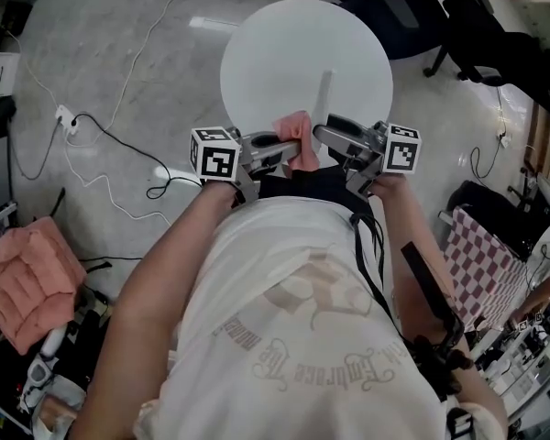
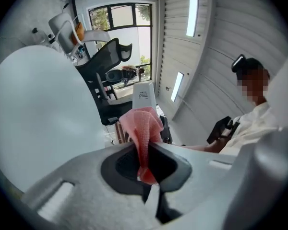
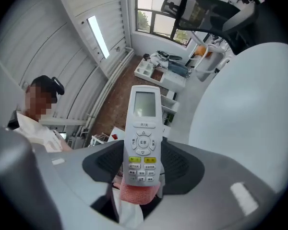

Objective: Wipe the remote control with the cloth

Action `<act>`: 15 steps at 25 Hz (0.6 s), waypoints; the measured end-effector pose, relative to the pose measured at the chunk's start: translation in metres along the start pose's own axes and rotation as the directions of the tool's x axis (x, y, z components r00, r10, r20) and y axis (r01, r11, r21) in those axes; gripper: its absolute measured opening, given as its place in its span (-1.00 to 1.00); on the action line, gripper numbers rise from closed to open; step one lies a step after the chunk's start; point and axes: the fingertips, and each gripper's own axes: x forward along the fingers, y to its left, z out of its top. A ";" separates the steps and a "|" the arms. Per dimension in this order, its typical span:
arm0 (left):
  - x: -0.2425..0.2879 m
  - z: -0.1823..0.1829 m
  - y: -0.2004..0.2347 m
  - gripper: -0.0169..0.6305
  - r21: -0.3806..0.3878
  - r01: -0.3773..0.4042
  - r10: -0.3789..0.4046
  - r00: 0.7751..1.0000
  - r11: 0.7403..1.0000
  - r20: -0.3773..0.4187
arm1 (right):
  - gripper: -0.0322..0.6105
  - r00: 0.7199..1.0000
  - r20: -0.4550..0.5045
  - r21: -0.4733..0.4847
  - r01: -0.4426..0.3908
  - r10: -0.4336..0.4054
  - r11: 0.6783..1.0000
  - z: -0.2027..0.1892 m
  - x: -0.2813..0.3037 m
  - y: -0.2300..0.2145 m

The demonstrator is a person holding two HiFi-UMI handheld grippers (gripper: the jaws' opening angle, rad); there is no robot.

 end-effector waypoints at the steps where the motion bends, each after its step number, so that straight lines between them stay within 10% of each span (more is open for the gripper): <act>1: -0.002 0.003 -0.003 -0.89 0.019 -0.004 0.004 1.000 1.000 0.008 | -0.12 1.000 -0.008 -0.004 -0.014 0.014 1.000 -0.002 0.003 0.005; 15: -0.033 0.076 -0.023 -0.89 0.067 0.013 -0.029 0.970 0.998 0.240 | -0.12 0.962 -0.272 -0.091 -0.008 -0.017 0.996 -0.067 0.017 0.025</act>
